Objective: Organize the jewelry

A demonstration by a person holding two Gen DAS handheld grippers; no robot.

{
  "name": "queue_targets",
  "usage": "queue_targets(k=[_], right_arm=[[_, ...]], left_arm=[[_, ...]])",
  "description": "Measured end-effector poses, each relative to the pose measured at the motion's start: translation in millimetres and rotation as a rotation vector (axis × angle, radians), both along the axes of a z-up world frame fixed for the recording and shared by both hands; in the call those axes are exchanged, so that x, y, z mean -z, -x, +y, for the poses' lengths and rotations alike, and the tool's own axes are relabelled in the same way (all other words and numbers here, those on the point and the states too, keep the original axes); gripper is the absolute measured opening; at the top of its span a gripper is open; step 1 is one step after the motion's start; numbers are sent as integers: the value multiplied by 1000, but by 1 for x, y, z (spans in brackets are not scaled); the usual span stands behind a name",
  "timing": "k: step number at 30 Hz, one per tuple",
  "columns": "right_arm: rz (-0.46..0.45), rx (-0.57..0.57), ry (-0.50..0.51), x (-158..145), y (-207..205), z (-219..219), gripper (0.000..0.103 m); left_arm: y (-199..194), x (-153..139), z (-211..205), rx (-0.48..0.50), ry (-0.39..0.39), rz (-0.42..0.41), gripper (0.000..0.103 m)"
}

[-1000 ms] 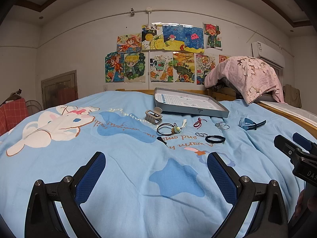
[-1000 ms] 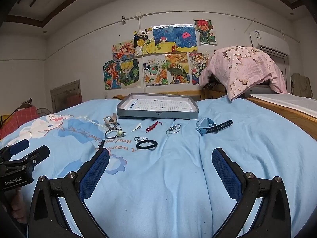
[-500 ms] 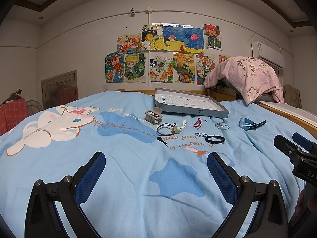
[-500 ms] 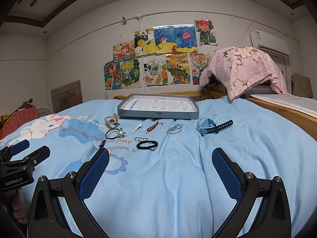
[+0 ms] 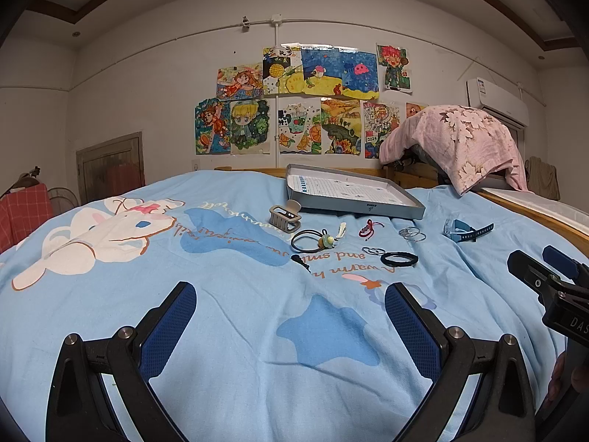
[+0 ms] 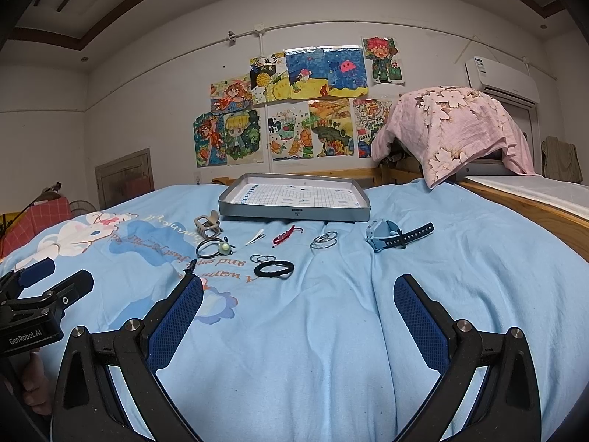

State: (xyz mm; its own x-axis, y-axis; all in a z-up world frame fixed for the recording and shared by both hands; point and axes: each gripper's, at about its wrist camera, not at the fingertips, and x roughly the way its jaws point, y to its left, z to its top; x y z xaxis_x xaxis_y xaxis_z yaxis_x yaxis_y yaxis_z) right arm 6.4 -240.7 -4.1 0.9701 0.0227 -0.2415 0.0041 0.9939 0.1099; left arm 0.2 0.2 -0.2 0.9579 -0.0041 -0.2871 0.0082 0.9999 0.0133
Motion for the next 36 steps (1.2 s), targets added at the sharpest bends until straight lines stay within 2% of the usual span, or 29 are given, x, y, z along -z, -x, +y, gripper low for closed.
queue_targets(k=[36], right_arm=[[0, 0, -2, -1, 0, 3, 102]], left_arm=[[0, 0, 0, 0, -2, -2, 103]])
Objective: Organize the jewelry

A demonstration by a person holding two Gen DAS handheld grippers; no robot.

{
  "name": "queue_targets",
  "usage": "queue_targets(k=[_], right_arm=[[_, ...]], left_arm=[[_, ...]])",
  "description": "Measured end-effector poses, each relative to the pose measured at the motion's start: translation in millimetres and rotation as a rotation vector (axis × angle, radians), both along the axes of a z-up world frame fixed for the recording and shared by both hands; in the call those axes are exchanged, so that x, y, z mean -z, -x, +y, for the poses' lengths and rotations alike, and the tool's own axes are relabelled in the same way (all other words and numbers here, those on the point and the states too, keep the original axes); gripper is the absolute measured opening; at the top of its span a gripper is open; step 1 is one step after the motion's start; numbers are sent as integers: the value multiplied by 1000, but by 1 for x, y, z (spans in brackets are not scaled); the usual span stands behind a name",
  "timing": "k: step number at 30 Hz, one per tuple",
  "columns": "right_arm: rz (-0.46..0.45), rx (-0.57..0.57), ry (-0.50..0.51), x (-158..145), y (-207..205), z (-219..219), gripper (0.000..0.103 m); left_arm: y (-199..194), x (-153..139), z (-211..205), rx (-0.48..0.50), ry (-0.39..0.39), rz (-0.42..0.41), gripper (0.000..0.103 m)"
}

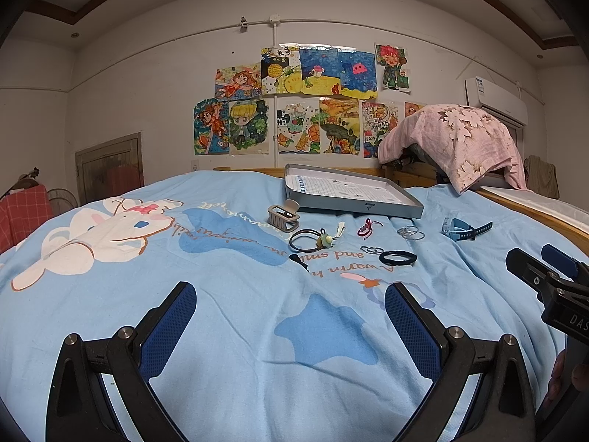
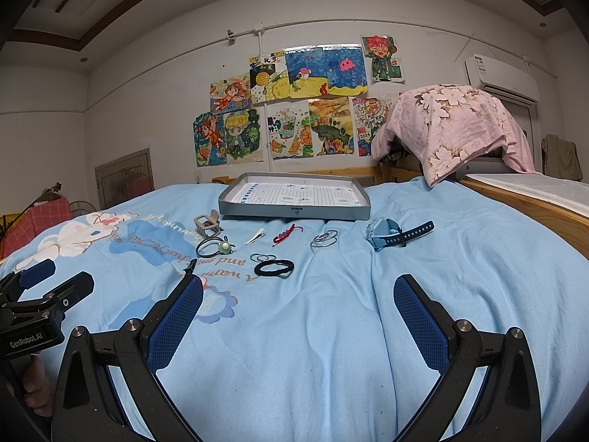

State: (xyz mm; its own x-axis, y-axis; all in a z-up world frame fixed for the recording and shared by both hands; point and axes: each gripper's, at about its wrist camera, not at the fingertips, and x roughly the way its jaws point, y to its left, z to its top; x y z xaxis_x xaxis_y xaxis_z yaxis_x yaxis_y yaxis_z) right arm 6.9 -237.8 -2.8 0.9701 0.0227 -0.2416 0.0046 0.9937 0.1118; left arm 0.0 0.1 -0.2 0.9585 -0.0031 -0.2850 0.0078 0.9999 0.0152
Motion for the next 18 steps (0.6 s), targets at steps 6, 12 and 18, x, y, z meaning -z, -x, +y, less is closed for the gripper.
queue_targets(k=[6, 12, 18], right_arm=[[0, 0, 0, 0, 0, 0, 102], [1, -1, 1, 0, 0, -1, 102], [11, 15, 2, 2, -3, 1, 102]], left_arm=[[0, 0, 0, 0, 0, 0, 103], [0, 0, 0, 0, -1, 1, 103], [-3, -2, -7, 1, -18, 41, 103]])
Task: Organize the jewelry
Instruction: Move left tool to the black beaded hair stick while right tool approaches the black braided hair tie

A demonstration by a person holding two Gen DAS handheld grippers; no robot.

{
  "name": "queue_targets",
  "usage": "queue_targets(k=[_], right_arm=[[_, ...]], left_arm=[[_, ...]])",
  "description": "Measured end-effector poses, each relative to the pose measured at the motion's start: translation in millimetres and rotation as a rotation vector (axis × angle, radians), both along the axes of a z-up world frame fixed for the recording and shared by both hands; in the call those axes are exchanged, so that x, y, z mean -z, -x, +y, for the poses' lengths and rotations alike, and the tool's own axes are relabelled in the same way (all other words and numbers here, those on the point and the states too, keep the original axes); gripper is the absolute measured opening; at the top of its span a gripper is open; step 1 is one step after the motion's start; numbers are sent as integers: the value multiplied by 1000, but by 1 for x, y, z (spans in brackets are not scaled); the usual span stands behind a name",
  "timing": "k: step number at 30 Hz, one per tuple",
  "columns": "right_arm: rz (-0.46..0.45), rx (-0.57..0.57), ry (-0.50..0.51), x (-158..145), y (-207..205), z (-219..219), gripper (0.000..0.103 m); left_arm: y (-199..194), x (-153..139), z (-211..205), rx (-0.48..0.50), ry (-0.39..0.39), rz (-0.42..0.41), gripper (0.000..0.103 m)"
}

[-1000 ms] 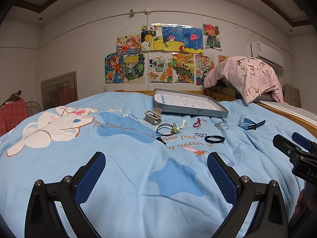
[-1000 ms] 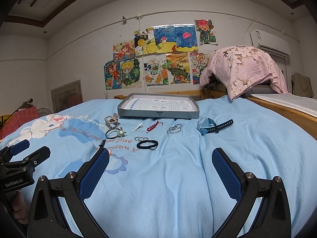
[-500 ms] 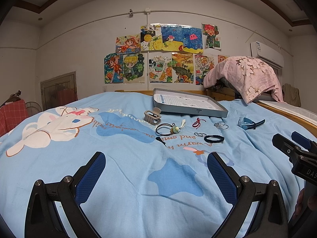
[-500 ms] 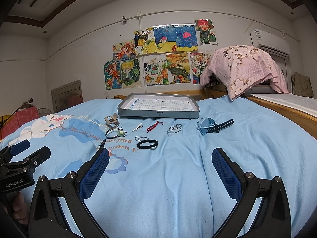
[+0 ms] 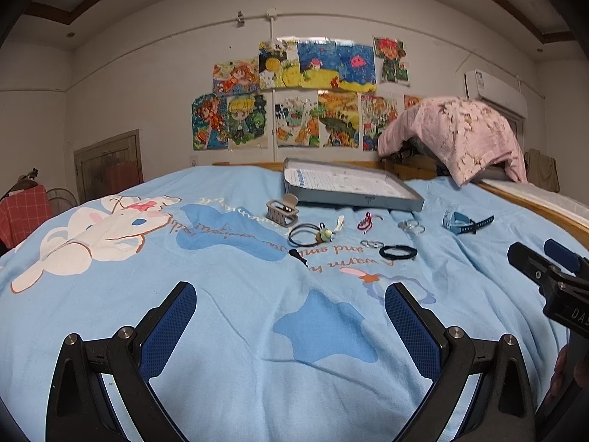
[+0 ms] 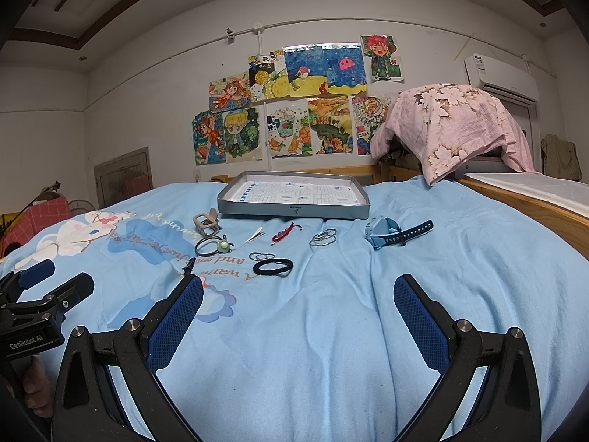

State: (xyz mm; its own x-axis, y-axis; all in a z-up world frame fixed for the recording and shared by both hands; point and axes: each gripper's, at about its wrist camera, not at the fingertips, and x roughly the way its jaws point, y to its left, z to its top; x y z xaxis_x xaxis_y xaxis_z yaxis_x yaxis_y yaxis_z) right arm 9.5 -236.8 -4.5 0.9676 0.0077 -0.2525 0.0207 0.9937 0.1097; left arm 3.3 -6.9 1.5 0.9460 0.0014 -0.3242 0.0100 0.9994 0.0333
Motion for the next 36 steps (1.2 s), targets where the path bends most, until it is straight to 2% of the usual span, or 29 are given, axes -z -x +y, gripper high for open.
queue_targets(k=[4, 7, 12, 21, 29, 33, 36], right_arm=[[46, 16, -21, -3, -10, -7, 102], [99, 19, 18, -8, -26, -12, 102], [148, -14, 26, -18, -51, -28, 102], [122, -59, 70, -27, -107, -23, 102], [130, -118, 30, -23, -160, -11, 102], [168, -131, -7, -7, -176, -11, 102], [214, -141, -30, 10, -184, -11, 100]], left_arm=[[-25, 5, -7, 1, -28, 90, 103], [-54, 1, -2, 15, -22, 156, 103], [-91, -4, 5, 56, -5, 209, 103], [-158, -12, 6, 90, 15, 223, 103], [-208, 10, 1, 105, 0, 284, 103], [-221, 23, -2, 141, -1, 320, 91], [-227, 34, -7, 161, -8, 352, 78]])
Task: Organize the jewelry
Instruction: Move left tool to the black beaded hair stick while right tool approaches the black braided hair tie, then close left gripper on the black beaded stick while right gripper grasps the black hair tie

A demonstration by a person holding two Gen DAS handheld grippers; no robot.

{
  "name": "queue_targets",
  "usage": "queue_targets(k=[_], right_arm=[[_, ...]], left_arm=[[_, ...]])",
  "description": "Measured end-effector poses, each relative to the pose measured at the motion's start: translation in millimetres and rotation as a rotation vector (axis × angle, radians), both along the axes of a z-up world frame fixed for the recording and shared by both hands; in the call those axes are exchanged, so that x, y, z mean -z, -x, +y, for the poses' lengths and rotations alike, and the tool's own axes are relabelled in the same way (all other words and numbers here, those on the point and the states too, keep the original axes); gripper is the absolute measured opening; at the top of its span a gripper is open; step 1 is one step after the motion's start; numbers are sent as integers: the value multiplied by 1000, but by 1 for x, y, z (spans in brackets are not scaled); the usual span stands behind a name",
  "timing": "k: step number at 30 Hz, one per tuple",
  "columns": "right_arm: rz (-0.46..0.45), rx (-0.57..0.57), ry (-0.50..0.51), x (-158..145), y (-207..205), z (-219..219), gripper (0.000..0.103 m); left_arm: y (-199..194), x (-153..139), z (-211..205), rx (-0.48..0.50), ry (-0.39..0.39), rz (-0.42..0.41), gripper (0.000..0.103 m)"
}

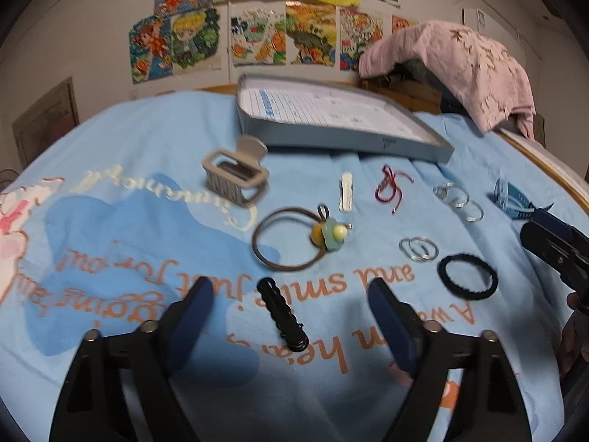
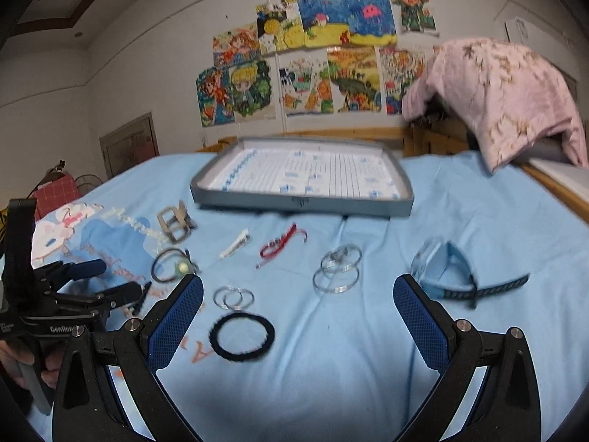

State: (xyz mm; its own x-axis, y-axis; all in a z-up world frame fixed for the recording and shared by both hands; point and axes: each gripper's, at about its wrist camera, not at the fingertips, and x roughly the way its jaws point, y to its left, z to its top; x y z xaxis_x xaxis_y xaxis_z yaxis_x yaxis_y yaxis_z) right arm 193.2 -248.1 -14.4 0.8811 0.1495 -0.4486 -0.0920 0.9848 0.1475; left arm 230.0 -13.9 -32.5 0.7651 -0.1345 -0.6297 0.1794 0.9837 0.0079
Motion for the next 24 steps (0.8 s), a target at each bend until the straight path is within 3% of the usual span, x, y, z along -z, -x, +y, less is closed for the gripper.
queue_targets(k=[4, 13, 20, 24], right_arm=[[48, -30, -20, 12, -6, 1, 78], [126, -115, 14, 28, -17, 19, 49], [180, -128, 19, 36, -21, 21, 48], [191, -134, 24, 39, -23, 23, 48]], left_arm=[[-6, 12, -3, 30, -2, 42, 59], [-11, 21, 3, 47, 28, 90, 42], [-10, 24, 2, 35, 5, 103, 34], [-9, 26, 2, 26, -2, 110, 24]])
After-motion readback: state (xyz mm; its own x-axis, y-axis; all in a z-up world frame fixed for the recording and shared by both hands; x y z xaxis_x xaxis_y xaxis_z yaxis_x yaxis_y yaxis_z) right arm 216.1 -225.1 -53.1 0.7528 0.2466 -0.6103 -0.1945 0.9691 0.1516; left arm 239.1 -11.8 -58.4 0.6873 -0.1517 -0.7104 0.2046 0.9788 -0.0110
